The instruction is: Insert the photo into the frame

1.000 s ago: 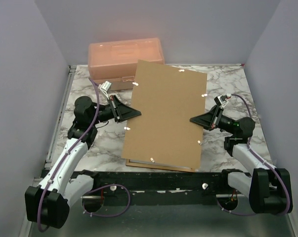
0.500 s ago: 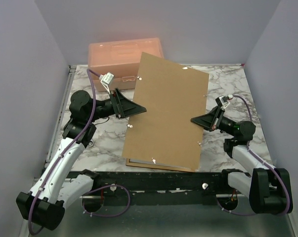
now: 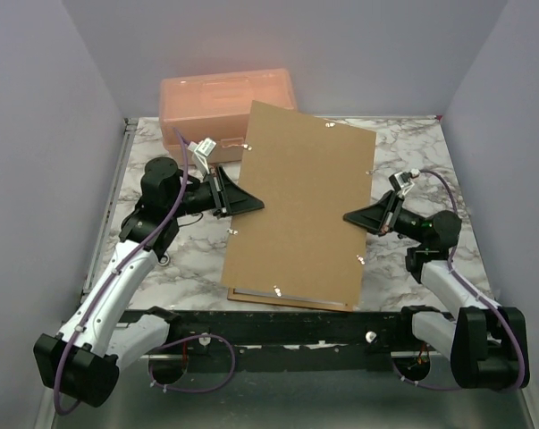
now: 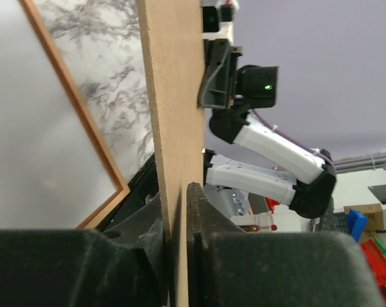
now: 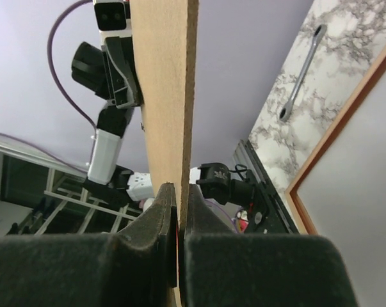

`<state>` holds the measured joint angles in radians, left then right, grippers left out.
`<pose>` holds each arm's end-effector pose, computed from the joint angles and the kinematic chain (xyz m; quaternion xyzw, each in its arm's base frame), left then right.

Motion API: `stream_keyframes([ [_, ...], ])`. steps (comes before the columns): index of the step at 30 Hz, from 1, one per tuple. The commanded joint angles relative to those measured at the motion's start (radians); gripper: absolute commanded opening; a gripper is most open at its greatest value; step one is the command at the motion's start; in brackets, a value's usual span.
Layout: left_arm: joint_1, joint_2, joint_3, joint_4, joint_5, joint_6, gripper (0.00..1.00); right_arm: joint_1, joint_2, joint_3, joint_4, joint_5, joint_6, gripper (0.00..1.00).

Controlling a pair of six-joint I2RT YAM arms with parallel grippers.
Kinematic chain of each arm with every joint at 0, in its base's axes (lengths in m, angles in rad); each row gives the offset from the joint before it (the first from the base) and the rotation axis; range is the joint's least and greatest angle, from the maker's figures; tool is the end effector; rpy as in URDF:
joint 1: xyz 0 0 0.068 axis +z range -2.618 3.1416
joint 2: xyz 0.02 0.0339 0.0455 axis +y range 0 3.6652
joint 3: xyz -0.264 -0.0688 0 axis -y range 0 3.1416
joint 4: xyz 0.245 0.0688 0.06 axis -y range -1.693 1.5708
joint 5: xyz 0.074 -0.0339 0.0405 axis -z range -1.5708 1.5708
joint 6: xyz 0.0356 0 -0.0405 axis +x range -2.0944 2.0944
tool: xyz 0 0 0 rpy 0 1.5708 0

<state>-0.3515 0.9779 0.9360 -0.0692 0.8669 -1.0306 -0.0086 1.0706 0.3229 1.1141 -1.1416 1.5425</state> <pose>0.1937 -0.0999 0.3714 0.0388 0.7310 -0.6269 0.2668 0.1970 0.0307 0.2544 0.0158 0.6521 0.7016 0.2869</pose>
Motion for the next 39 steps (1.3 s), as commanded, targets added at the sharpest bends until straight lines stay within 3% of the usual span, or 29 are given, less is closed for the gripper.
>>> stream_keyframes([
  [1,-0.038,0.016,0.082,-0.147,0.030,0.132,0.07,0.009,-0.036,0.060,-0.341,-0.042,-0.281,0.08],
  [3,-0.035,0.027,0.075,-0.185,0.006,0.142,0.00,0.009,-0.064,0.101,-0.513,-0.024,-0.392,0.22],
  [6,-0.005,0.036,-0.004,-0.106,0.009,0.081,0.00,0.009,-0.092,0.171,-0.743,0.011,-0.536,0.42],
  [11,0.087,0.034,-0.235,0.348,0.099,-0.166,0.00,0.009,-0.126,0.260,-1.000,0.132,-0.668,0.78],
  [14,0.143,0.037,-0.319,0.601,0.151,-0.305,0.00,0.009,-0.151,0.303,-1.111,0.228,-0.731,0.94],
  [18,0.217,0.046,-0.377,0.890,0.213,-0.457,0.00,0.009,-0.185,0.360,-1.260,0.333,-0.779,1.00],
  [27,0.315,0.119,-0.429,1.632,0.238,-0.880,0.00,0.009,-0.281,0.485,-1.416,0.555,-0.797,1.00],
  [39,0.319,0.129,-0.434,1.662,0.252,-0.894,0.00,0.009,-0.267,0.510,-1.458,0.583,-0.784,1.00],
])
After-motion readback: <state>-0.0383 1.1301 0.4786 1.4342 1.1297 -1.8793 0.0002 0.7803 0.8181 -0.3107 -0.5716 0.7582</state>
